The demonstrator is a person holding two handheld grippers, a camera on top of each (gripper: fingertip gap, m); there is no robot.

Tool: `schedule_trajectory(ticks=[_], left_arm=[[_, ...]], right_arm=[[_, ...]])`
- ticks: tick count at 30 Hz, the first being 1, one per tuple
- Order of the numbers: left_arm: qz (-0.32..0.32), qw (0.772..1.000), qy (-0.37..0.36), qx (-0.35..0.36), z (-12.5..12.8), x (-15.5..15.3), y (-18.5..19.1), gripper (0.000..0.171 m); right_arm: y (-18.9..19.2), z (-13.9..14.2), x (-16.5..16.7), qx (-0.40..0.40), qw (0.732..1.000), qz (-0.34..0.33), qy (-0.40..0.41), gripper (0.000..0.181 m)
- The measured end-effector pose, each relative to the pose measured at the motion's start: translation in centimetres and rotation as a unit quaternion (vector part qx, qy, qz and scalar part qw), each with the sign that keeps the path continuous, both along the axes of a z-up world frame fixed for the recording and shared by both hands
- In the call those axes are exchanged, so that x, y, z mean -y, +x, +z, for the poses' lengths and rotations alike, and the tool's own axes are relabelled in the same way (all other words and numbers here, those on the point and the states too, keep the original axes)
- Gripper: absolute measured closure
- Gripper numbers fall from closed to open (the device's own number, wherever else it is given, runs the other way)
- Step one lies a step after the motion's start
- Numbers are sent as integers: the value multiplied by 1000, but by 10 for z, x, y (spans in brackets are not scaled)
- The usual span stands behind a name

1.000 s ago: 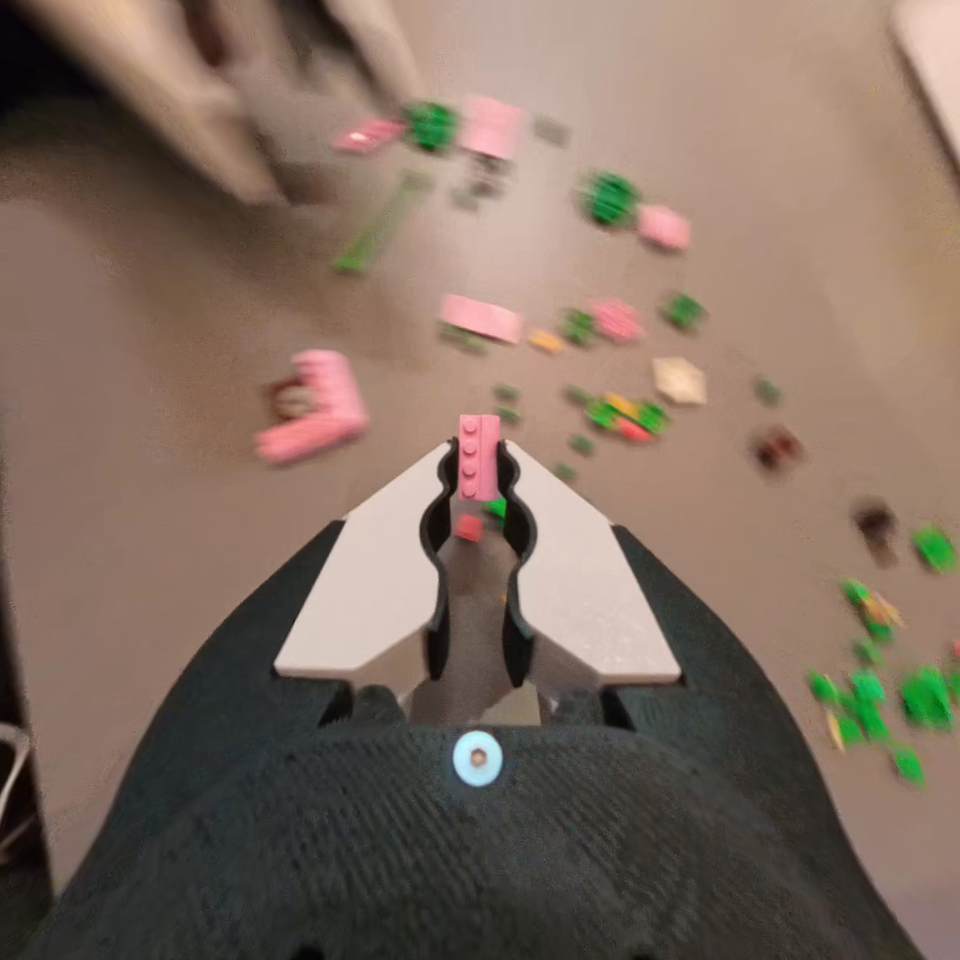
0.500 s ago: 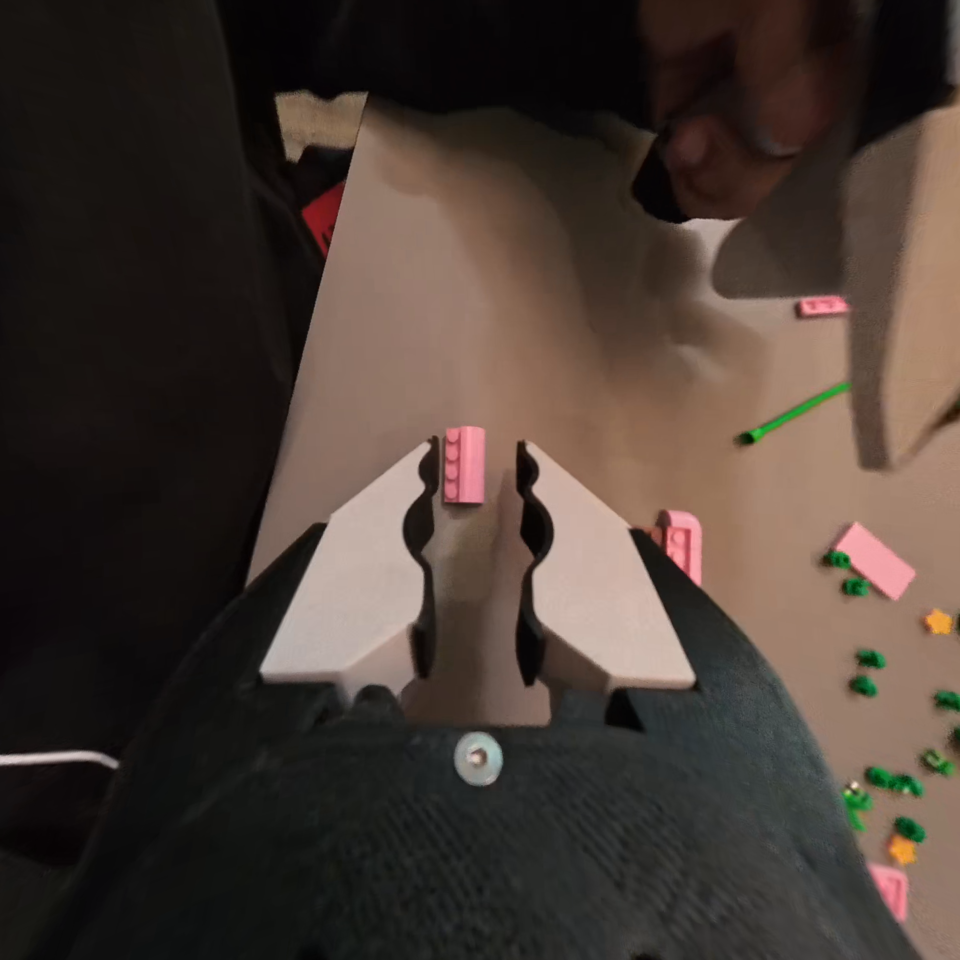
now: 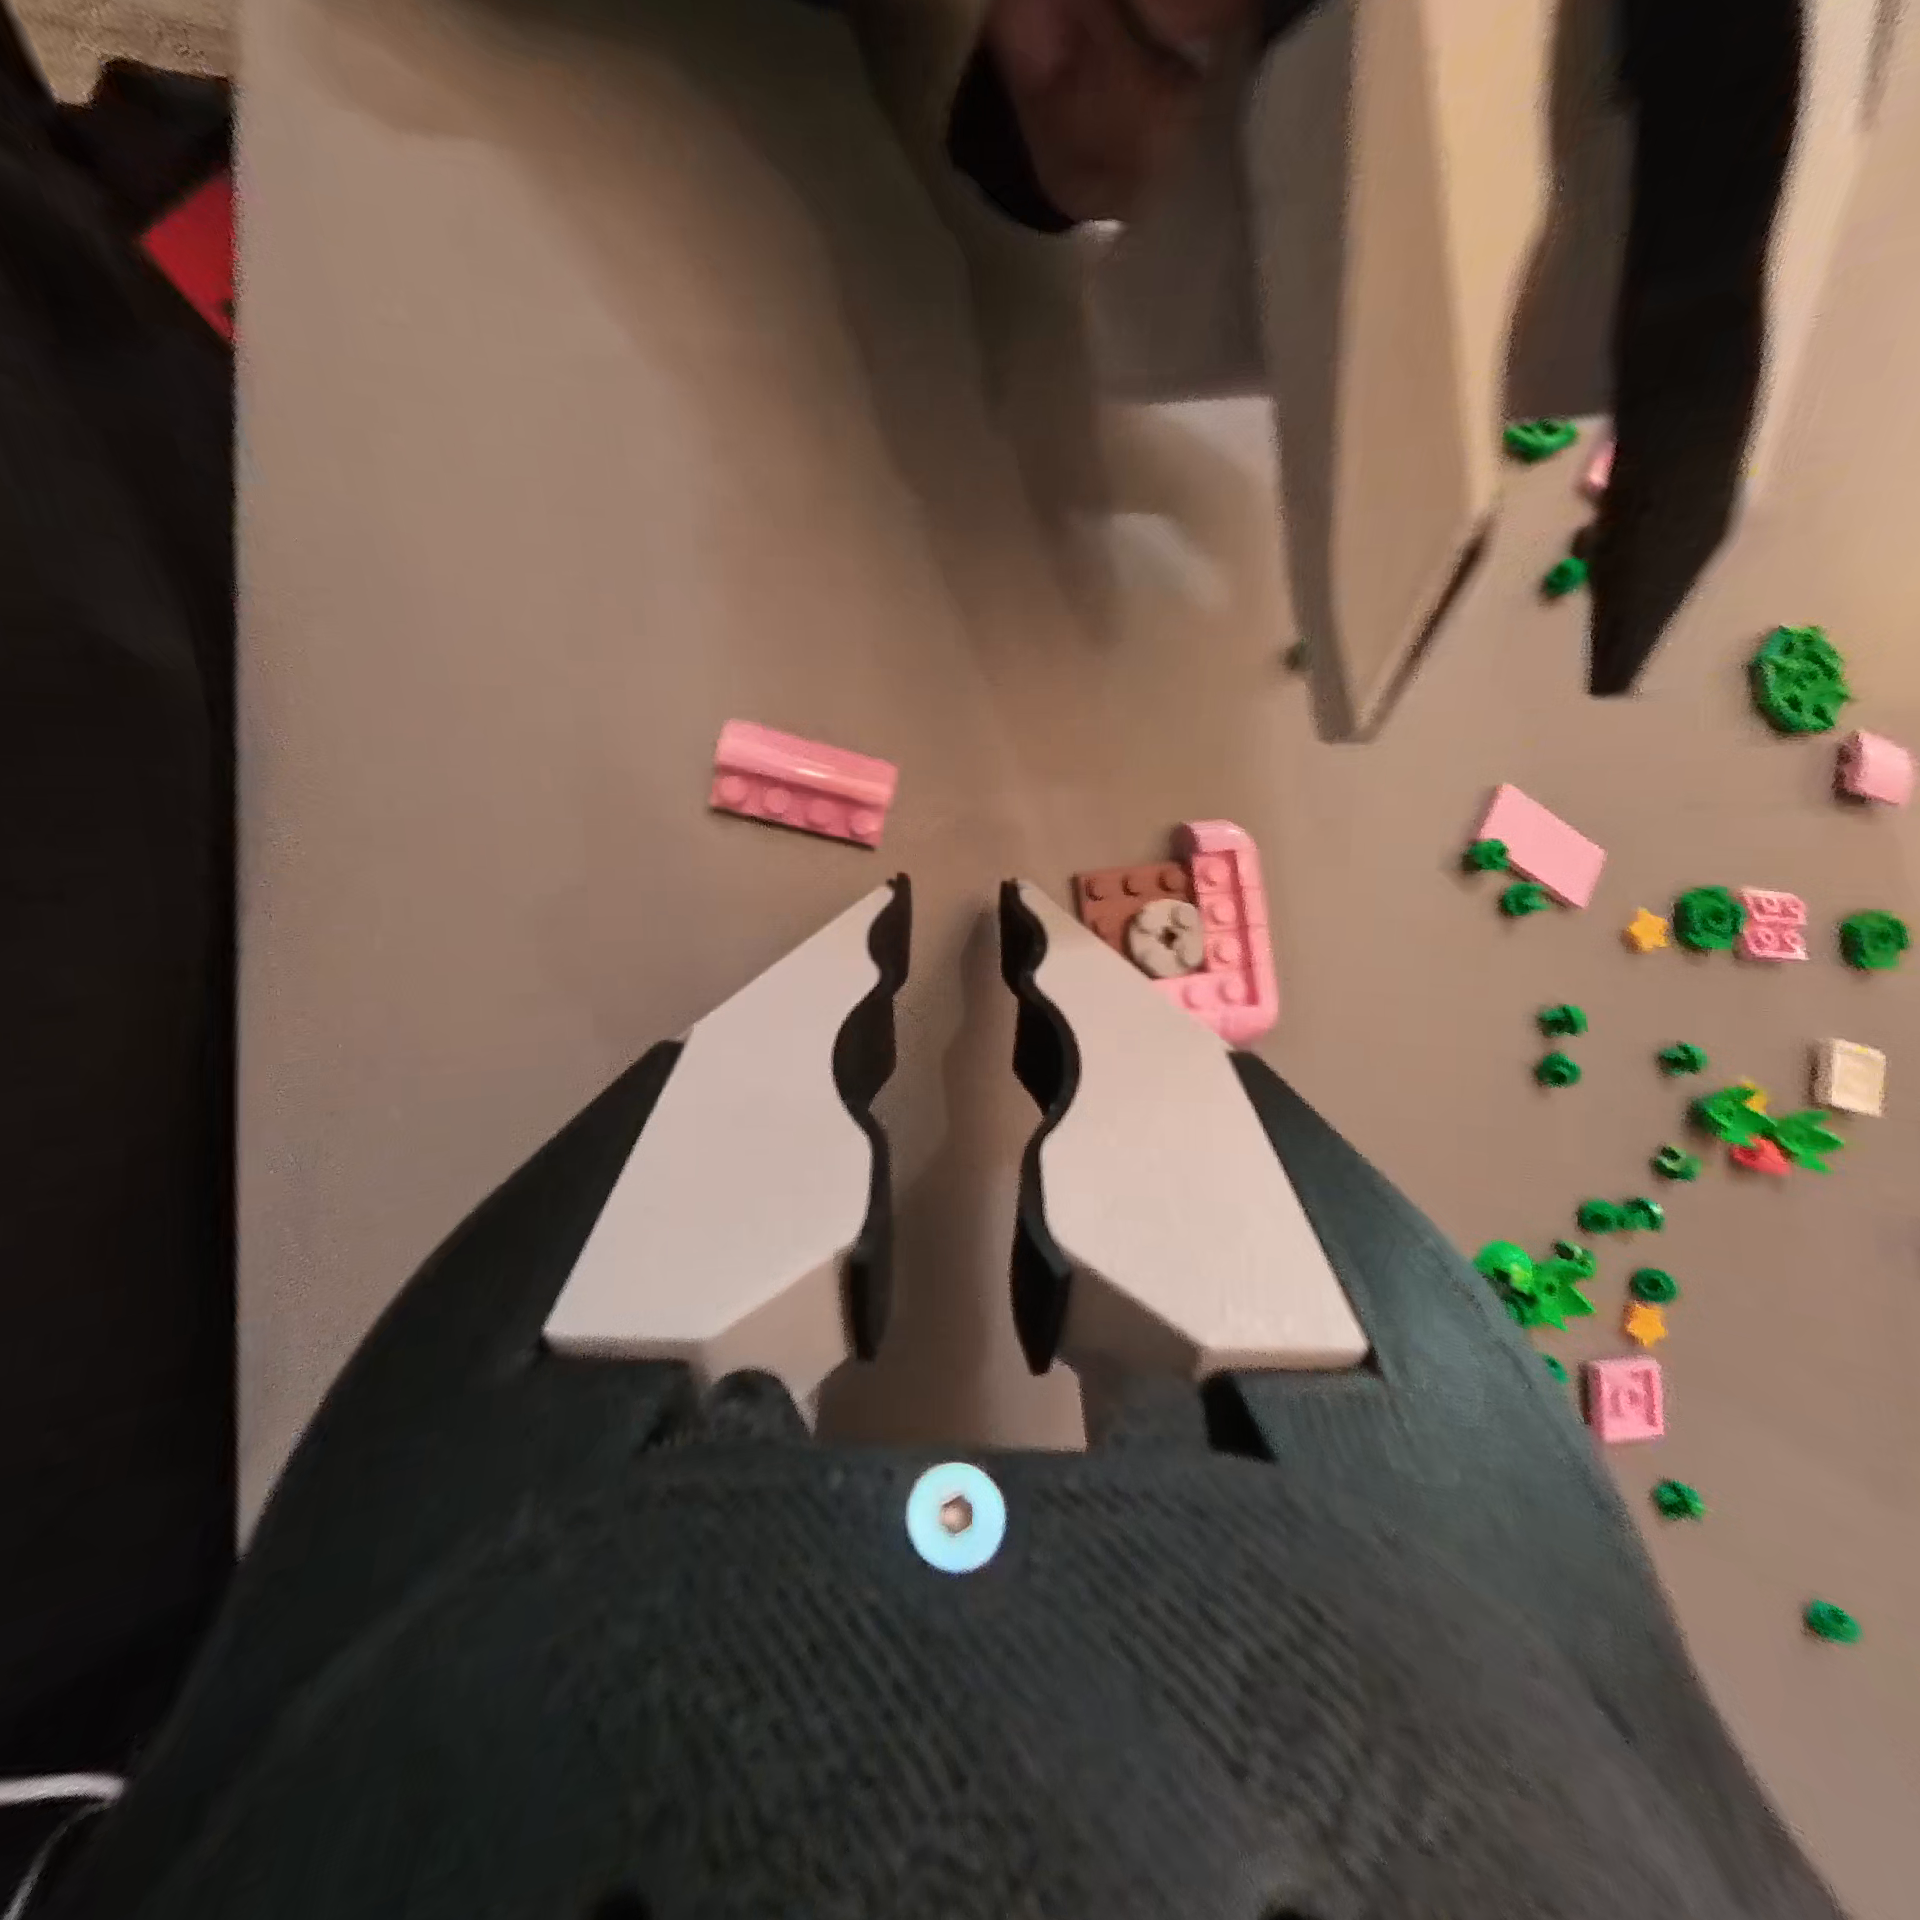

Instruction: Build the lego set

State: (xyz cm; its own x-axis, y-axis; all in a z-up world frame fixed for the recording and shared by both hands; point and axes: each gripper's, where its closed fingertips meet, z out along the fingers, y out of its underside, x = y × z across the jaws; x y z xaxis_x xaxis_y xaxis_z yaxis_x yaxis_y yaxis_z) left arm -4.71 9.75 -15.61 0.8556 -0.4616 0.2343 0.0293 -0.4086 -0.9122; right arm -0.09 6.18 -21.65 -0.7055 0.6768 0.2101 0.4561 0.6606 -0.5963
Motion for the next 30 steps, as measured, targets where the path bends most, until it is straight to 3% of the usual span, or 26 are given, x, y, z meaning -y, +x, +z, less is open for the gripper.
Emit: schedule_trajectory(ticks=[4,8,14,17,22,24,26,30], left_arm=[[-11,1000,10,10,6,4,1,121],[-53,999,-8,8,5,27,16,125],[-27,993,-50,-104,-22,61,41,124],[-19,990,-69,-121,-38,70,52,123],[-31,979,-107,-168,-56,68,59,122],[-33,973,-134,-185,-66,66,59,131],[-41,973,-128,-188,-65,63,59,141],[-34,978,-113,-174,-59,51,43,142]], right_arm=[[0,12,1,-4,998,-16,-53,164],[4,11,-11,-11,998,-43,-50,165],[0,11,-33,-29,992,-104,-69,160],[-9,15,-37,-33,988,-114,-97,152],[-23,18,-38,-42,987,-109,-110,149],[-26,17,-39,-45,987,-109,-113,149],[-26,14,-39,-40,986,-112,-120,147],[-22,6,-42,-31,985,-118,-124,144]])
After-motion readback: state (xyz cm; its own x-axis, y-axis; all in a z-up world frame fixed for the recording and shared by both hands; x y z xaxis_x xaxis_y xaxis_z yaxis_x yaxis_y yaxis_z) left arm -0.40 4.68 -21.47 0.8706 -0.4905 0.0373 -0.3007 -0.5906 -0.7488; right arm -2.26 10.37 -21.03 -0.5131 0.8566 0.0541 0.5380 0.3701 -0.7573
